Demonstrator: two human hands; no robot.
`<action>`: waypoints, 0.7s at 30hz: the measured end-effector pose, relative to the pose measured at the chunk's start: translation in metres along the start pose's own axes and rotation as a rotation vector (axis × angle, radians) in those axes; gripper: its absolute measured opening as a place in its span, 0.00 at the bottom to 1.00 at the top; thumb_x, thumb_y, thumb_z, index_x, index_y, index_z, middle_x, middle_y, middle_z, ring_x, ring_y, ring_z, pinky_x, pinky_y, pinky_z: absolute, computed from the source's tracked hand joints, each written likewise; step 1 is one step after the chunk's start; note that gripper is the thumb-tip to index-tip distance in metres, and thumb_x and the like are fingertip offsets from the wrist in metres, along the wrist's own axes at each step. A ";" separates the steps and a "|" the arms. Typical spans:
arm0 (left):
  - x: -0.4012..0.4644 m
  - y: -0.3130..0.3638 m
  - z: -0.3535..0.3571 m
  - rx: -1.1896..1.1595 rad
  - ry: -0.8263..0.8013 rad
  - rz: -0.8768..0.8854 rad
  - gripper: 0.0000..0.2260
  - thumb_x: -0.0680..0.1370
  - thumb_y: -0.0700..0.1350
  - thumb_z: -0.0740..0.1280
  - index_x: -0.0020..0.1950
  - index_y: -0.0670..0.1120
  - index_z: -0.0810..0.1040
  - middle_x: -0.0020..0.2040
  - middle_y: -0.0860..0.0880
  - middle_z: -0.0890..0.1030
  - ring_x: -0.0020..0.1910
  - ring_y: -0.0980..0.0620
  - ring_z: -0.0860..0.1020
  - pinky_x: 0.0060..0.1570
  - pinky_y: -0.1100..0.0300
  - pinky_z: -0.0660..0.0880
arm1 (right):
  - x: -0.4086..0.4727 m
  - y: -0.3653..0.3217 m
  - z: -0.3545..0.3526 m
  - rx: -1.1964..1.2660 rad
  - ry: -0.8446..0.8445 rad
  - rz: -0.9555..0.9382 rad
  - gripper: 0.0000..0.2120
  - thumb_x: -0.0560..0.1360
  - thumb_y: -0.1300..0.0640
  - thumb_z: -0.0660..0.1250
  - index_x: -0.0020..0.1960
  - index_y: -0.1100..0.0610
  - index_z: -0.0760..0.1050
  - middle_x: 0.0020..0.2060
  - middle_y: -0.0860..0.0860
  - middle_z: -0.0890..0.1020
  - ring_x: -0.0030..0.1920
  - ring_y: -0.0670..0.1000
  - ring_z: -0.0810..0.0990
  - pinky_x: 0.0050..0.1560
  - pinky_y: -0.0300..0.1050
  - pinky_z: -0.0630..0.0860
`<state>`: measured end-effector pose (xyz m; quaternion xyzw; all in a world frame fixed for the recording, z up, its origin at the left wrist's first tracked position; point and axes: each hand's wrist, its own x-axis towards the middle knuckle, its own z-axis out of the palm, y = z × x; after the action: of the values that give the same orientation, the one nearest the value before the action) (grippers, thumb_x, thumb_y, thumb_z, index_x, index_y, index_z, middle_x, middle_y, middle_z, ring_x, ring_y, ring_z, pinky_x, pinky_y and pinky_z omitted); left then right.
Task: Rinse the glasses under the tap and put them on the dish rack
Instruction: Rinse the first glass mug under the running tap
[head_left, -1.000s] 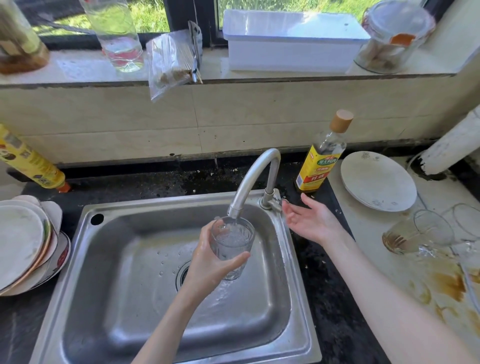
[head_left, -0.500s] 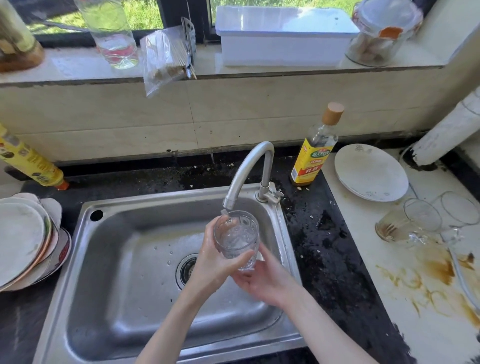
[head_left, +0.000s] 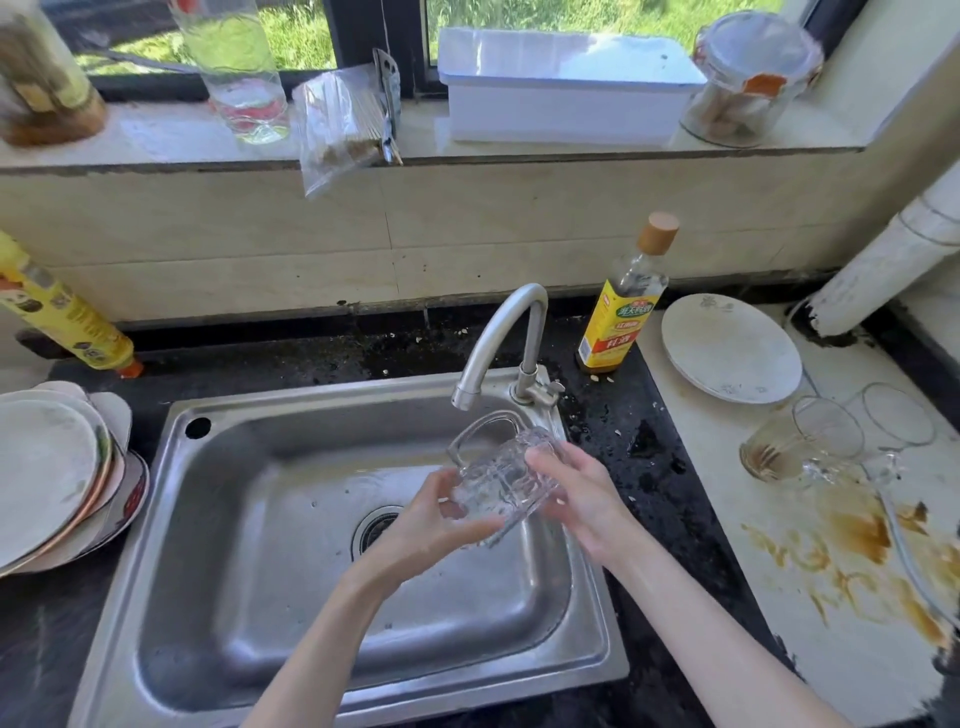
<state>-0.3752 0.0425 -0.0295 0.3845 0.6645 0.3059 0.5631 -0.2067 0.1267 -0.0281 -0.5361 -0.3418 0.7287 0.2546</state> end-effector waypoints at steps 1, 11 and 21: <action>-0.001 -0.002 0.001 0.012 0.007 0.000 0.33 0.63 0.57 0.76 0.62 0.54 0.64 0.53 0.60 0.76 0.51 0.62 0.77 0.48 0.65 0.74 | -0.004 -0.003 0.003 -0.088 0.021 -0.060 0.22 0.71 0.56 0.73 0.62 0.54 0.70 0.59 0.48 0.76 0.56 0.49 0.78 0.53 0.44 0.75; -0.019 -0.008 0.011 -0.262 0.126 0.097 0.27 0.68 0.41 0.75 0.60 0.53 0.65 0.54 0.62 0.72 0.44 0.71 0.77 0.38 0.75 0.73 | -0.035 -0.002 0.026 -0.331 0.009 -0.311 0.39 0.60 0.39 0.74 0.66 0.49 0.65 0.59 0.41 0.73 0.60 0.43 0.72 0.61 0.39 0.68; -0.015 -0.018 0.009 -0.152 0.006 0.049 0.39 0.57 0.57 0.79 0.63 0.54 0.66 0.65 0.56 0.71 0.60 0.60 0.74 0.62 0.60 0.71 | -0.039 0.020 0.030 -0.169 0.018 -0.212 0.20 0.66 0.53 0.76 0.55 0.49 0.73 0.53 0.47 0.80 0.55 0.45 0.79 0.62 0.47 0.72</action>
<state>-0.3684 0.0205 -0.0387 0.3558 0.6317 0.3702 0.5808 -0.2243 0.0787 -0.0138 -0.5231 -0.4543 0.6615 0.2872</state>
